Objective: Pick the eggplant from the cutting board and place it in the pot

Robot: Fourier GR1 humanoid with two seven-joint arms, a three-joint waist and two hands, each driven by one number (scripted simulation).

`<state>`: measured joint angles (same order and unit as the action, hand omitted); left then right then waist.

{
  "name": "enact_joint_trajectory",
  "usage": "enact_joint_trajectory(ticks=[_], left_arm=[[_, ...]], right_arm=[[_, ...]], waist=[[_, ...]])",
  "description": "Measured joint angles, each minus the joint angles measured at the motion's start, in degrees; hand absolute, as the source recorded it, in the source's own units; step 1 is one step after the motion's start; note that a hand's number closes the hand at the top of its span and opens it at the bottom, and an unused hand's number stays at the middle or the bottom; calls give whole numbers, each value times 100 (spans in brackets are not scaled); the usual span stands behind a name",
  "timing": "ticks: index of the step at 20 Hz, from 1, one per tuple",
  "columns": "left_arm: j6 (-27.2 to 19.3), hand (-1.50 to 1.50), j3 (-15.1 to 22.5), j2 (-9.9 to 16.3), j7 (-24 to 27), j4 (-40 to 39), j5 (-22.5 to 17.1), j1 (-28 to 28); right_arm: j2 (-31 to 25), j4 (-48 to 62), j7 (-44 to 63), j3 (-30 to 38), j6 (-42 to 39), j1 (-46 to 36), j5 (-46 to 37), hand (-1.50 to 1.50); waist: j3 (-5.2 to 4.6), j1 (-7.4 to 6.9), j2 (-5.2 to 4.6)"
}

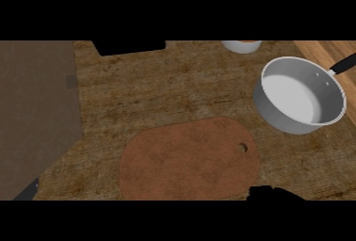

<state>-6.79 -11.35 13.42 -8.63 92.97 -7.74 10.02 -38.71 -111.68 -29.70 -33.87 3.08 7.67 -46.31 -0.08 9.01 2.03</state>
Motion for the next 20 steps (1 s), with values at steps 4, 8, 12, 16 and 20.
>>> enact_joint_trajectory(ticks=[4,8,12,16,20], left_arm=[[38,0,-29,9,-83,142,0,-56],[54,0,40,-75,-85,196,39,-29],[73,0,145,-170,-77,161,73,64],[76,0,211,-207,-126,82,103,246],[100,0,352,-317,-131,-22,175,407]], right_arm=[[-217,-814,275,964,560,809,645,150],[-315,-1428,445,2076,927,1427,1502,150],[-414,-1643,487,3345,982,1795,2571,150],[-680,-1123,301,4680,637,1849,3644,150],[-1111,-10,-66,5583,64,1569,4266,150]], waist=[[3,-69,-39],[4,-207,-90],[6,-394,-137],[7,-568,-168],[8,-736,-197]])
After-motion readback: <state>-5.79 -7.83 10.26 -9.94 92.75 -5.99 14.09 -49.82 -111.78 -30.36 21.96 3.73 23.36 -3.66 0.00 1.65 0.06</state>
